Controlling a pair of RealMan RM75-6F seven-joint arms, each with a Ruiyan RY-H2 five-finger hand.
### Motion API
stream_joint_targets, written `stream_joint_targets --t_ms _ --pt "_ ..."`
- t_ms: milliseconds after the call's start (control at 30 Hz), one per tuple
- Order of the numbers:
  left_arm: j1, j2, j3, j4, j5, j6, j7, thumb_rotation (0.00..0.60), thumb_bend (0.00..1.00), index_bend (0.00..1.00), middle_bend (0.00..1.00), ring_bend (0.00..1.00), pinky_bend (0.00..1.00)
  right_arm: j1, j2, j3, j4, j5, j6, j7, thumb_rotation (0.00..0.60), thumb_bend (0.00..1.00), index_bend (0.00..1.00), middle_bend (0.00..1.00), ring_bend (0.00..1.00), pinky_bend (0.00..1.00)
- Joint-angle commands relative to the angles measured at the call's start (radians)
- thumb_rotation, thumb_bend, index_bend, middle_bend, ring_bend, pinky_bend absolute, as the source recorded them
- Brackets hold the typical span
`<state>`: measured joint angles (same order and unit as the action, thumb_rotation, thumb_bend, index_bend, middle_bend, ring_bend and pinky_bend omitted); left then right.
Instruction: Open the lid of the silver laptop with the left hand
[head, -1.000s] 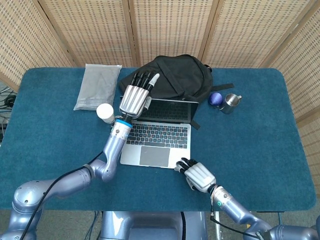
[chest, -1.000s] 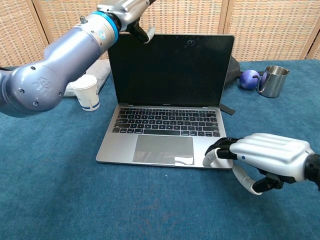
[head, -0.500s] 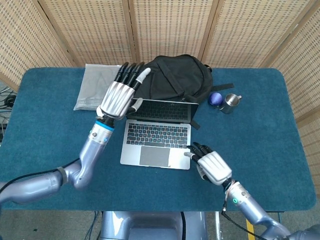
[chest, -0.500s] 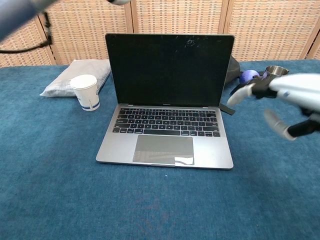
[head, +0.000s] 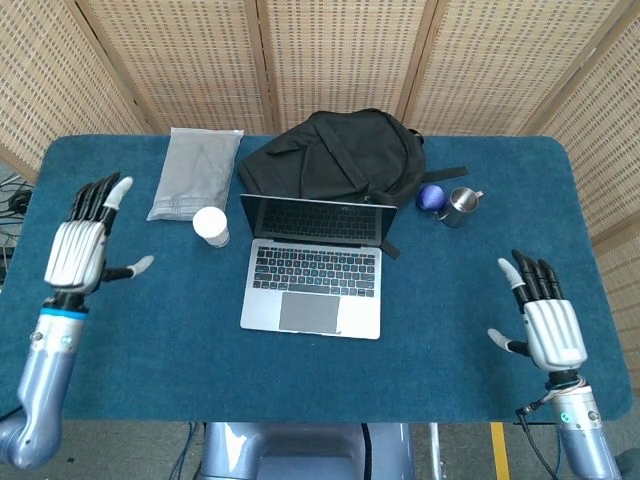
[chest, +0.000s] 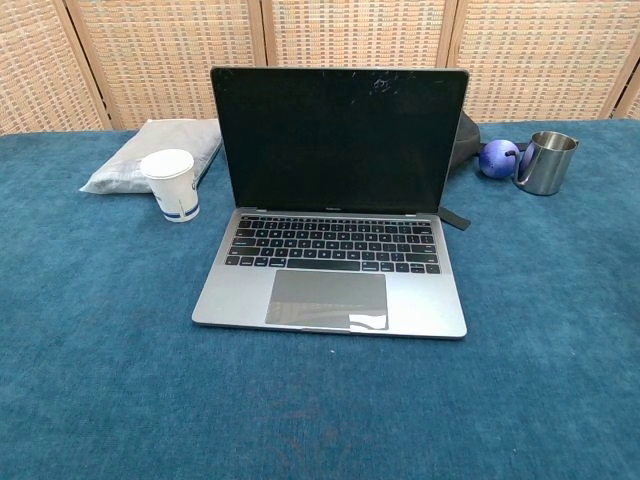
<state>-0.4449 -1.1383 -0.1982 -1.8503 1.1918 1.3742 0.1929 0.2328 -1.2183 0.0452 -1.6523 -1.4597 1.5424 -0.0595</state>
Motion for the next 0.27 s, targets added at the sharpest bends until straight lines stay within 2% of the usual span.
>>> stream_joint_targets --t_ms 33,200,267 --pt "0.13 0.068 0.131 -0.095 0.038 0.089 0.011 0.6 0.0 0.0 0.0 0.0 0.0 -0.055 -0.008 -0.005 -0.024 0.001 0.067 -0.018 0.6 0.0 0.03 0.0 0.0 0.0" --pt "0.248 0.047 0.231 -0.081 0.147 0.193 0.017 0.6 0.0 0.0 0.0 0.0 0.0 -0.094 -0.008 -0.02 -0.048 -0.049 0.113 -0.012 0.6 0.0 0.03 0.0 0.0 0.0" --pt "0.272 0.03 0.248 -0.051 0.188 0.213 0.0 0.6 0.0 0.0 0.0 0.0 0.0 -0.099 -0.011 -0.02 -0.043 -0.051 0.108 -0.007 0.6 0.0 0.03 0.0 0.0 0.0"
